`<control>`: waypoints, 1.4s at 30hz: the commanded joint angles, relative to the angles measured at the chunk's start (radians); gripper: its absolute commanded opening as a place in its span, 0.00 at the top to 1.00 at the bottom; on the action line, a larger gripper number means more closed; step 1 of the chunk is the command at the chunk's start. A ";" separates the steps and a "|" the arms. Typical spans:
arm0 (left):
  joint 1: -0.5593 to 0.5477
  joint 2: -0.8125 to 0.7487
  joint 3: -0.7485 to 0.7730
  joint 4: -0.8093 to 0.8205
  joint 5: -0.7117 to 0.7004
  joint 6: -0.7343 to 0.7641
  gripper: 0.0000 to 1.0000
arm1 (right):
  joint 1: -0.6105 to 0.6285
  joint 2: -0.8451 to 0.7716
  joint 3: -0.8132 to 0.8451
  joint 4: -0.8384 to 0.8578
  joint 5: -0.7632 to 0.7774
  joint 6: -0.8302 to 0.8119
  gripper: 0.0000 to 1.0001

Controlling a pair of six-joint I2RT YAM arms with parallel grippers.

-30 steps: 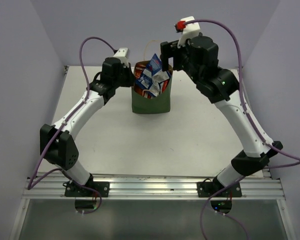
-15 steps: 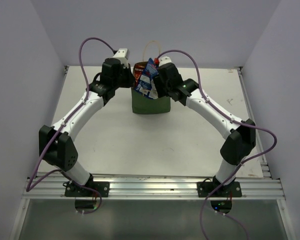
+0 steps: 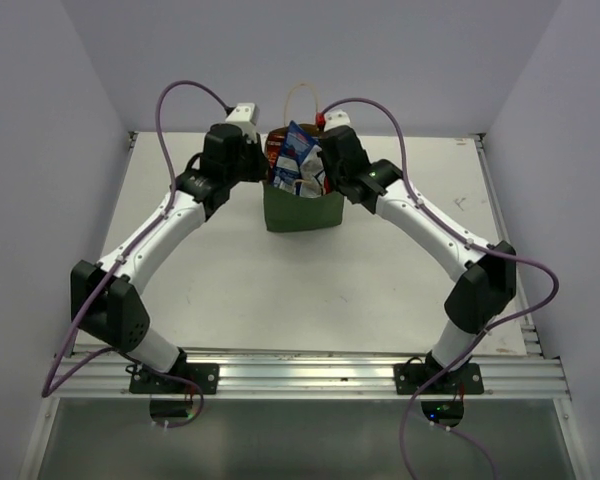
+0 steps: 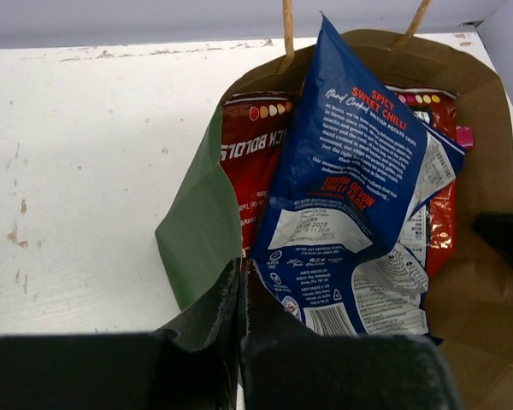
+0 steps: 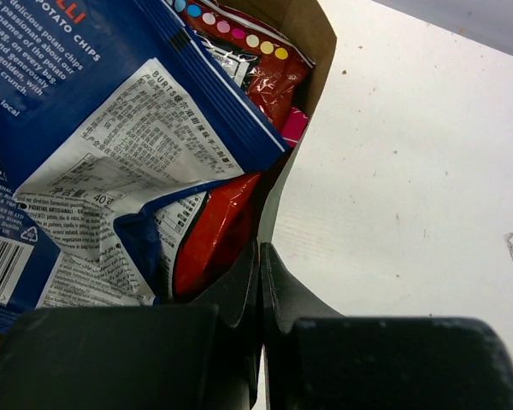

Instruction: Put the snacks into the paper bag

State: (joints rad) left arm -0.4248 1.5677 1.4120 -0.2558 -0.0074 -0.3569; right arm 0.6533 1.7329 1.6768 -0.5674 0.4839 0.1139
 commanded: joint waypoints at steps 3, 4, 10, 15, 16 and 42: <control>-0.075 -0.156 -0.048 0.041 -0.129 -0.004 1.00 | 0.008 -0.124 0.024 -0.071 0.013 0.033 1.00; -0.098 -0.170 -0.056 0.043 -0.144 -0.002 1.00 | 0.018 -0.136 0.041 -0.086 0.021 0.033 1.00; -0.137 -0.271 -0.134 0.029 -0.193 -0.022 1.00 | 0.176 -0.225 0.072 -0.186 0.157 0.056 1.00; -0.180 -0.385 -0.208 0.013 -0.271 -0.051 1.00 | 0.279 -0.311 0.006 -0.238 0.223 0.125 1.00; -0.189 -0.402 -0.215 0.004 -0.281 -0.056 1.00 | 0.290 -0.326 -0.026 -0.241 0.231 0.151 1.00; -0.282 -0.588 -0.418 -0.062 -0.301 -0.131 1.00 | 0.430 -0.450 -0.266 -0.310 0.306 0.342 1.00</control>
State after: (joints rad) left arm -0.6930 0.9604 0.8951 -0.3172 -0.2436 -0.5293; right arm 1.0676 1.3029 1.3212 -0.8417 0.7128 0.4561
